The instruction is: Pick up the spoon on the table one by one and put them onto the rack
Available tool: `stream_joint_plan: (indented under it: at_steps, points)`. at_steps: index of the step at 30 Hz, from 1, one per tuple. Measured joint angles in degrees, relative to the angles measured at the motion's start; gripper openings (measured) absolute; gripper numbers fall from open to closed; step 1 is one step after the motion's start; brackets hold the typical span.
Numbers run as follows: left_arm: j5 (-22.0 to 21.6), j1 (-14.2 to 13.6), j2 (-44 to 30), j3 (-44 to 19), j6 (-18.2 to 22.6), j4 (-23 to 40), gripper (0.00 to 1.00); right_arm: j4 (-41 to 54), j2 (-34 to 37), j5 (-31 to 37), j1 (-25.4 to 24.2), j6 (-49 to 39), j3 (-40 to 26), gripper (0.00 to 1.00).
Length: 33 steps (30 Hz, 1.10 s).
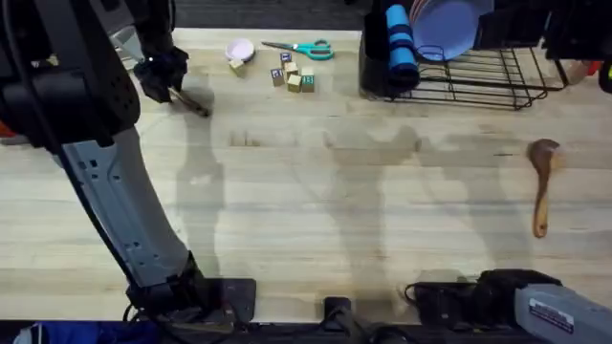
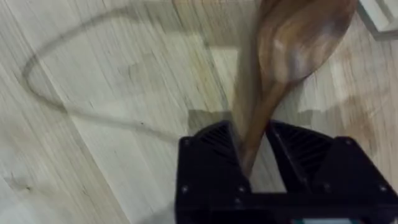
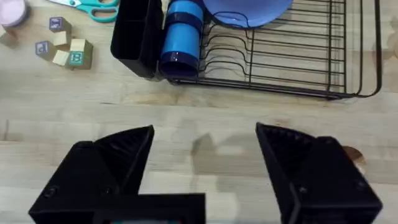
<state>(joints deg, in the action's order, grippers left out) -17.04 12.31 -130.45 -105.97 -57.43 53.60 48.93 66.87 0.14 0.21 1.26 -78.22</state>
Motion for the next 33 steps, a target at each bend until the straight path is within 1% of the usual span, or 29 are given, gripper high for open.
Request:
stream_joint_plan:
  at_steps: [1, 2, 3, 4, 21, 24, 29, 33]
  points:
    - [0.00, 0.00, 0.00, 0.00, 0.00, -0.02, 0.277, 0.00, 0.00, 0.00, 0.00, 0.00, 0.00, 0.996]
    - [-0.25, 0.00, 0.00, 0.02, 0.01, -0.04, 0.131, -0.02, 0.00, 0.00, 0.00, 0.02, 0.00, 0.997]
    - [-0.27, 0.00, 0.00, 0.00, 0.02, -0.14, 0.080, 0.00, 0.01, 0.00, 0.00, 0.00, 0.00, 0.997]
    - [-0.32, -0.01, 0.00, 0.00, 0.02, -0.21, 0.057, 0.00, 0.00, 0.00, 0.00, 0.00, 0.00, 0.997]
    - [-0.13, 0.00, 0.00, -0.09, 0.00, 0.25, 0.043, 0.00, 0.00, 0.00, 0.00, 0.00, 0.00, 0.996]
    - [-0.15, 0.00, 0.00, -0.31, -0.07, 1.80, 0.044, -0.02, 0.00, 0.00, 0.00, 0.00, 0.00, 0.996]
    - [-0.35, 0.00, 0.09, -0.70, -3.16, 7.08, 0.045, -0.01, 0.00, 0.00, 0.00, 0.00, 0.00, 0.996]
    - [-0.42, -0.02, 0.35, -0.57, -4.63, 9.22, 0.045, -0.02, 0.00, 0.00, 0.00, 0.00, 0.00, 0.996]
